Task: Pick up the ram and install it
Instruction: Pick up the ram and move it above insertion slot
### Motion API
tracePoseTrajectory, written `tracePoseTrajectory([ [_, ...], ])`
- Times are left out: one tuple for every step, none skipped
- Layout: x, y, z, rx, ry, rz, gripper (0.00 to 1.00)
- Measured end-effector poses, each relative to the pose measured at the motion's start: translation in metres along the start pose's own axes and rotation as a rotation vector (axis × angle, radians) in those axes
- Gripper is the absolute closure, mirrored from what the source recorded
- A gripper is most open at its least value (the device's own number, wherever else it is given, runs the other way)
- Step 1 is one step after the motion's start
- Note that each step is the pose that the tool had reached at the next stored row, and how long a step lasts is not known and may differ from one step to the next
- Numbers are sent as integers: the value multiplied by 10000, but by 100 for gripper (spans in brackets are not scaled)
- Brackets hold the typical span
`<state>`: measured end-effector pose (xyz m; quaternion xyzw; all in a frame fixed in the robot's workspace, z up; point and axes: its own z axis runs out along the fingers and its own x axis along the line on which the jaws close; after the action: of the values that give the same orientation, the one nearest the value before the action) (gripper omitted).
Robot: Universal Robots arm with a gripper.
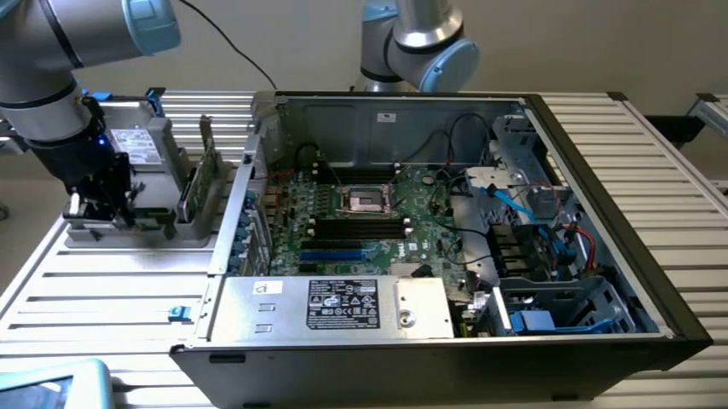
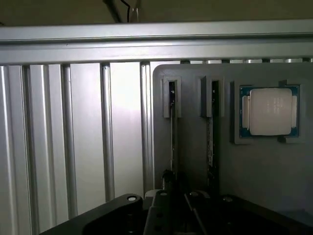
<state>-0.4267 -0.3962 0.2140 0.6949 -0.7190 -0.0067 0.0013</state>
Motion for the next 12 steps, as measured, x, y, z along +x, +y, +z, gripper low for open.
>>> tracePoseTrajectory([
  [0, 0, -41, 4, 0, 0, 85],
  [1, 0, -82, 7, 0, -1, 85],
  [2, 1, -124, 7, 1, -1, 85],
  [3, 1, -170, 12, -1, -1, 85],
  [4, 2, -213, 14, 0, -1, 85],
  [4, 3, -254, 18, 0, -1, 85],
  [4, 3, -294, 25, 0, -7, 85],
  [4, 3, -335, 33, 0, -20, 85],
  [4, 4, -374, 41, 0, -45, 85],
  [6, 4, -410, 55, -1, -90, 85],
  [8, 4, -440, 67, -1, -152, 85],
  [9, 4, -471, 79, 0, -214, 85],
])
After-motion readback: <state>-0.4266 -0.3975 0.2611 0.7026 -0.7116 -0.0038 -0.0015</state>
